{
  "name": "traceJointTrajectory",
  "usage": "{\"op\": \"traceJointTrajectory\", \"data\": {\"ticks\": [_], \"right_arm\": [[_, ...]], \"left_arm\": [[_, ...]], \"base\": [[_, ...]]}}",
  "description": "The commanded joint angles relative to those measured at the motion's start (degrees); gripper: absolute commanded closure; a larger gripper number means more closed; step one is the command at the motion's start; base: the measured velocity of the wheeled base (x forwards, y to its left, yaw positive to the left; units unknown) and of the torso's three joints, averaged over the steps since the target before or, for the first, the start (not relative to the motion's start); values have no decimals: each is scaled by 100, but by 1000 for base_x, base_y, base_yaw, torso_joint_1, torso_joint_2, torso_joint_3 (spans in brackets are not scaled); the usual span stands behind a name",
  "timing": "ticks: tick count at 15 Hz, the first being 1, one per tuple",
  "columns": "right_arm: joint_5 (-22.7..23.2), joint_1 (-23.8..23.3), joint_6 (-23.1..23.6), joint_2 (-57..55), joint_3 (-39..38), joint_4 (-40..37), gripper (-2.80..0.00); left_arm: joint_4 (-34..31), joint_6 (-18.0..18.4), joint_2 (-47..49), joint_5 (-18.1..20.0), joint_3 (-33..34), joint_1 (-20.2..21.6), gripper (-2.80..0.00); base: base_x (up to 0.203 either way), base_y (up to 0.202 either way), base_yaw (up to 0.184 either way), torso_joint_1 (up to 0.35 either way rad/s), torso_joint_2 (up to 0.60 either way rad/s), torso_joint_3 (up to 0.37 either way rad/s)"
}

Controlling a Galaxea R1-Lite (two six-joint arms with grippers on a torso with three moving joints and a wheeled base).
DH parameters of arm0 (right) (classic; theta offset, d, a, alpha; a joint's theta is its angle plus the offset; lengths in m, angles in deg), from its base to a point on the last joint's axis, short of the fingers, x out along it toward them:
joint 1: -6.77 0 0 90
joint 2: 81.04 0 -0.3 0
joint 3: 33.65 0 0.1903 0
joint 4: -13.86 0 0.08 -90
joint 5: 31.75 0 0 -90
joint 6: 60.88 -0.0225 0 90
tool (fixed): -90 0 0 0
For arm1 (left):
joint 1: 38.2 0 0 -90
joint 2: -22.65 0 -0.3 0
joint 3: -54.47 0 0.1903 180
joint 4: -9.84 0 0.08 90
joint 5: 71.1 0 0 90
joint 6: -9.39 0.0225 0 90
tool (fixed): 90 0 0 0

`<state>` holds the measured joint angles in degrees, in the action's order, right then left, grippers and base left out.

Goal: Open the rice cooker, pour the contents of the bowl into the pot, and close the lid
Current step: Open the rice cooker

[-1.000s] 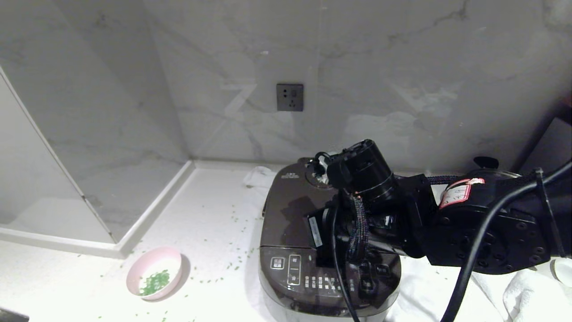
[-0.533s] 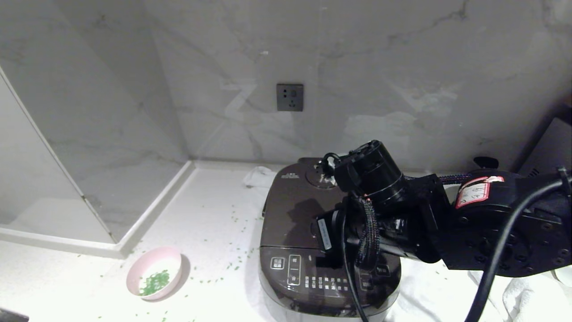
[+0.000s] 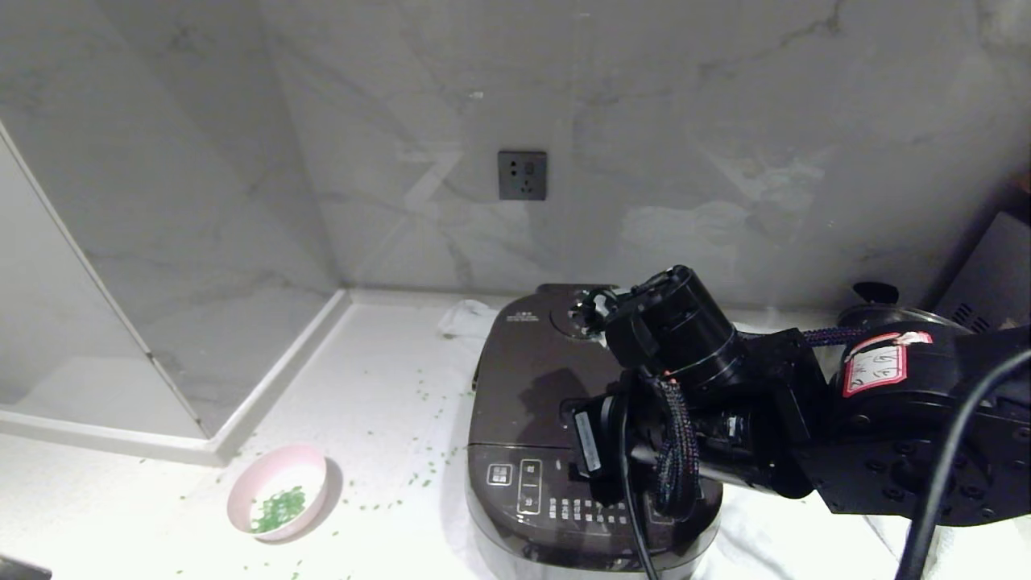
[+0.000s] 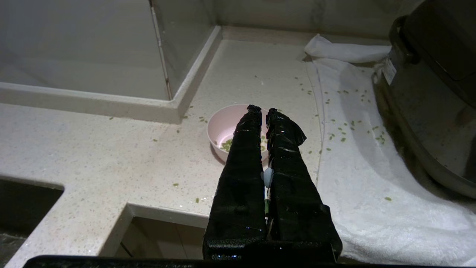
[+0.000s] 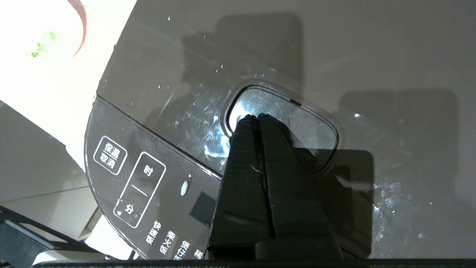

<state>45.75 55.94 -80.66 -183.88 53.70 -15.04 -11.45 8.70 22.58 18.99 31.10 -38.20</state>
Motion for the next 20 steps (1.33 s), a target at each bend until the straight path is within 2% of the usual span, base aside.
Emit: {"op": "traceJointTrajectory", "data": {"ticks": [1,7,11,15,18,20], "right_arm": [[-7,11,-34,-60,-82,-9,0],[138,-57,-138,-148,-180,26,0],[91,23,-48,422,-31,11,0],[-152,261,579,1159,-5,235,0],[-225,435,1388,1556,-173,966,0],[-229,443,1780,1627,-393,1787,0]], "left_arm": [[3,-2,-1,-1,79,0,0],[3,-2,-1,-1,79,9,0],[3,-2,-1,0,79,9,0],[3,-2,-1,-1,79,0,0],[3,-2,-1,2,79,0,0],[3,-2,-1,-1,79,1,0]], "base": [[0,0,0,0,0,0],[0,0,0,0,0,0],[0,0,0,0,0,0],[0,0,0,0,0,0],[0,0,0,0,0,0],[0,0,0,0,0,0]]}}
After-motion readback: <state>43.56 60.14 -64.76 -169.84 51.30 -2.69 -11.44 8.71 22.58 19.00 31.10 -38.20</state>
